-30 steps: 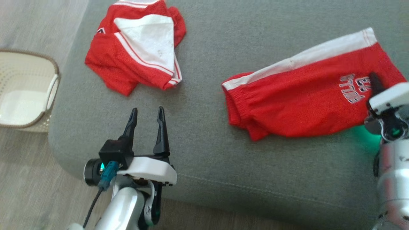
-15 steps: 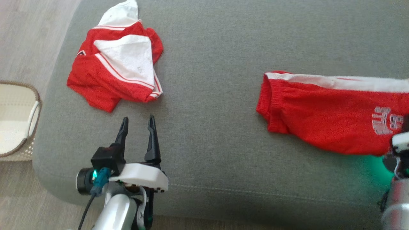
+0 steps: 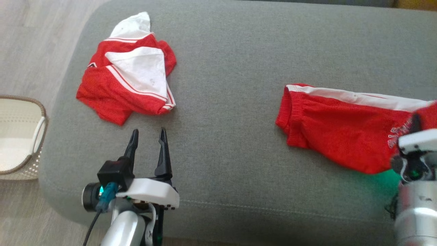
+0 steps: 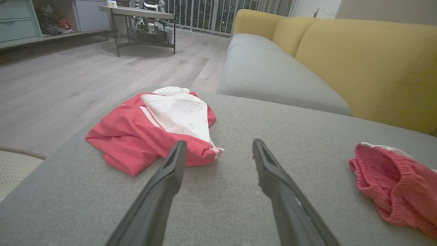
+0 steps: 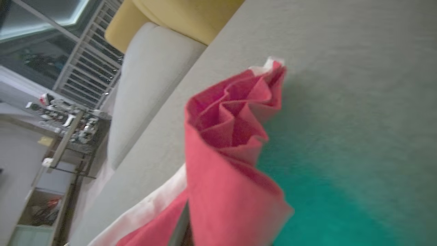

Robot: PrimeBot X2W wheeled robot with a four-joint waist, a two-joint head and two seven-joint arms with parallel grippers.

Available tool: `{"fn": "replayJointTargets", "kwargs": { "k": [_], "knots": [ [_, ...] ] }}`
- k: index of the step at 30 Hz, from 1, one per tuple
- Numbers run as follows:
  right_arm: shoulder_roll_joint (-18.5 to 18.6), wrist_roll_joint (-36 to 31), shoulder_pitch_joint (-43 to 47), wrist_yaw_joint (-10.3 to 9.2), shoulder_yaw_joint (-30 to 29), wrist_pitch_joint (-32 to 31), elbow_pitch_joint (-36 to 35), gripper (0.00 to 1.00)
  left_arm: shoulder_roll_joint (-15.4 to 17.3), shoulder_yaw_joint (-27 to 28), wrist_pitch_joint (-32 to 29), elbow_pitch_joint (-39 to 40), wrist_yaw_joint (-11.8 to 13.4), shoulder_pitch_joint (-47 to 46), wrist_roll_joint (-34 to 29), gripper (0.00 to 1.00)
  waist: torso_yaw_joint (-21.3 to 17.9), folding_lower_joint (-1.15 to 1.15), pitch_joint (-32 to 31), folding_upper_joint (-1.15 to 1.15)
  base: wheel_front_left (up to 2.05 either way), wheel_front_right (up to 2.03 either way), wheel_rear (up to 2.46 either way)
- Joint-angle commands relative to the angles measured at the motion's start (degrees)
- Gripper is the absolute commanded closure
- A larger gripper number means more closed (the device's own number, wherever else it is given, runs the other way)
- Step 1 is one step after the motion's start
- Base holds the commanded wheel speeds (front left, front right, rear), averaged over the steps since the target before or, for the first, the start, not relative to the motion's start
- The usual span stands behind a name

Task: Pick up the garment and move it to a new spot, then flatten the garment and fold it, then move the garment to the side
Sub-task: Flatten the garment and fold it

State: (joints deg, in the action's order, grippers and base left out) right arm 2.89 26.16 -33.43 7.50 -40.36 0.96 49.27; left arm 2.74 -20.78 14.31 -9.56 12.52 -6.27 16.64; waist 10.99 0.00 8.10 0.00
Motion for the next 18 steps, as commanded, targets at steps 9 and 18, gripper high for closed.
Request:
{"fn": "replayJointTargets", "kwargs": {
  "k": [9, 18],
  "knots": [
    [-0.01, 19.01, 4.80, -0.01, 28.58, 0.35, -13.96, 1.00, 0.14, 3.54, 0.69, 1.36, -0.94, 0.14, -1.00, 0.00, 2.12, 0.00, -1.51, 0.00, 0.00, 0.00, 0.00],
    [-0.01, 24.79, 11.60, -0.01, 40.19, 0.94, -21.39, 1.00, 0.14, 2.71, 0.69, 0.97, -1.01, 0.66, -1.43, 0.00, 4.75, 0.00, -1.50, 0.00, 0.00, 0.00, 0.00]
  ]
}}
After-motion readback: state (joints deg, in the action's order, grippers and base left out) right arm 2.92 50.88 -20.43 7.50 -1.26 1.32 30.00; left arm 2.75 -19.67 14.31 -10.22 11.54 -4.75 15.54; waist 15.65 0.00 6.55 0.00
